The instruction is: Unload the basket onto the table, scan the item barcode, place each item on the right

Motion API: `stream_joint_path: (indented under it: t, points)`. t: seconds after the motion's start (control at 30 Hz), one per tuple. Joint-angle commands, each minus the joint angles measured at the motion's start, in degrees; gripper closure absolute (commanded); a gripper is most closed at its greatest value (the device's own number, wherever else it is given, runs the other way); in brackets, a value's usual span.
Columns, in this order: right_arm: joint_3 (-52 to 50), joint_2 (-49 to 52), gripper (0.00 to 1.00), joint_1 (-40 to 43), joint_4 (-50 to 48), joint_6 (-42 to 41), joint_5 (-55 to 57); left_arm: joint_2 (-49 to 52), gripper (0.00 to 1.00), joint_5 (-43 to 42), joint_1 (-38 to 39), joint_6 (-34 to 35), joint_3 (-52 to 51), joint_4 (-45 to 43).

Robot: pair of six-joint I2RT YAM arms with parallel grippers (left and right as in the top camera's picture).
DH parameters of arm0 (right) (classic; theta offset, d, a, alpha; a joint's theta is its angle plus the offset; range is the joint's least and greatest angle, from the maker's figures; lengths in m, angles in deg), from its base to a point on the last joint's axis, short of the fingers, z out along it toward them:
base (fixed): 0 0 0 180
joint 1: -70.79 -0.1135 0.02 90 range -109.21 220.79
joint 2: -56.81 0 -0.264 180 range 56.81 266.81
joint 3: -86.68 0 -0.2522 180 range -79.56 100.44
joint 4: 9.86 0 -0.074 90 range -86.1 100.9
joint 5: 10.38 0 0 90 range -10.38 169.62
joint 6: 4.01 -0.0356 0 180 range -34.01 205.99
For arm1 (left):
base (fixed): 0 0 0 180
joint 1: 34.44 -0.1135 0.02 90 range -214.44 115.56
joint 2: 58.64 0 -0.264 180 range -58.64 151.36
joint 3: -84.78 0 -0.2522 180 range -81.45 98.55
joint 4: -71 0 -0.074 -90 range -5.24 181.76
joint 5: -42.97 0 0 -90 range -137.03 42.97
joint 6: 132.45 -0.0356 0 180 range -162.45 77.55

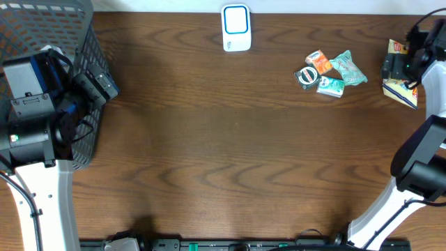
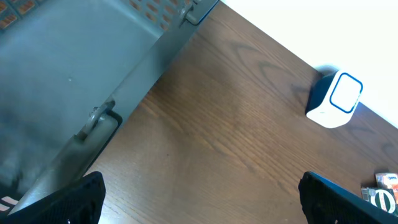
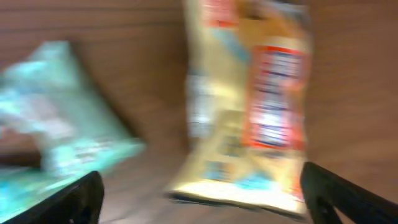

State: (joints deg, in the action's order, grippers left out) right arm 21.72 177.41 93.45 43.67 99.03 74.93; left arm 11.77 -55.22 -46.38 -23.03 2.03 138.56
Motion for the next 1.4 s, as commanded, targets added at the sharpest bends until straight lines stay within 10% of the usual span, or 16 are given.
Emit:
stream_joint_path:
  t: [0.0,0.73,1.37]
  points:
    - [0.17,0.72,0.11,-2.10,0.52,-1.79,-19.71,0.00,0.02,0.55,-0.26,-0.74,0.07,0.15]
    - [0.17,6.82,0.28,-8.92,-3.69,-14.93,0.50,0.00,0.02,0.55,-0.26,-0.74,0.07,0.15]
    - [0.17,13.14,0.40,-16.41,-0.98,-13.79,-26.12,0.00,0.02,0.55,-0.26,-0.76,0.07,0.15]
